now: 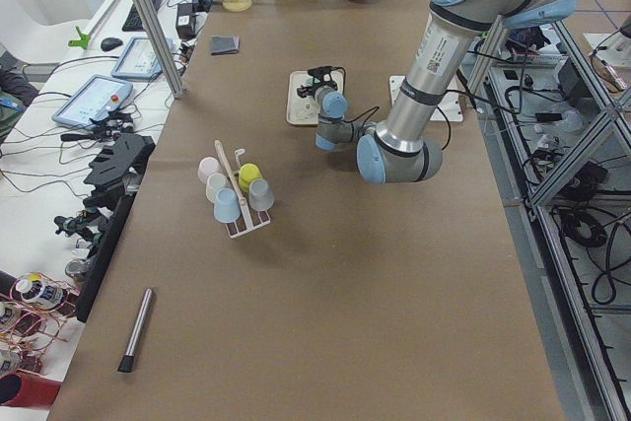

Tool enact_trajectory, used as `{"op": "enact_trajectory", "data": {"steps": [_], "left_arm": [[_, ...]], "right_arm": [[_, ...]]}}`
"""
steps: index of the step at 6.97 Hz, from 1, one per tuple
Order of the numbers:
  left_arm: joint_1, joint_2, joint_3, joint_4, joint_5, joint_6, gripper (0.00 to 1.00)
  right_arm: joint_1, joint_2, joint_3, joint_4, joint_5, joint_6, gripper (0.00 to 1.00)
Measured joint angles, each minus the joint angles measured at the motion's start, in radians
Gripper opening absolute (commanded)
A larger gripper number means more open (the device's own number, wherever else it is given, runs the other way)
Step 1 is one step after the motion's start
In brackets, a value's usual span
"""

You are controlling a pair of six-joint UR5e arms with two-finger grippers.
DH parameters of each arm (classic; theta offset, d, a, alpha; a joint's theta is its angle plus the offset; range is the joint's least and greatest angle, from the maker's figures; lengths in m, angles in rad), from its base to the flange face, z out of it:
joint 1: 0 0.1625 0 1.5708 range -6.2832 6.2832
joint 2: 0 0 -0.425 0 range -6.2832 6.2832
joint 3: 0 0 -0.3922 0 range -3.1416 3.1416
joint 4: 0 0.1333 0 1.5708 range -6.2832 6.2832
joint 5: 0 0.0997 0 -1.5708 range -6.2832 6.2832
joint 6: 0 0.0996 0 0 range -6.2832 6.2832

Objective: Pick up and place green cup on tray

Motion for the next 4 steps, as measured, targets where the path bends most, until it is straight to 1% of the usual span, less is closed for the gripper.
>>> {"op": "enact_trajectory", "data": {"steps": [2,4], "left_arm": [[0.000,0.020,-0.028,0.000,0.001,0.000,0.98],[-0.001,0.051,-0.078,0.001,0.002,0.000,0.98]], "right_arm": [[0.000,0.000,-0.001,0.000,0.000,0.000,1.00],[0.000,0.000,-0.001,0.000,0.000,0.000,1.00]]}}
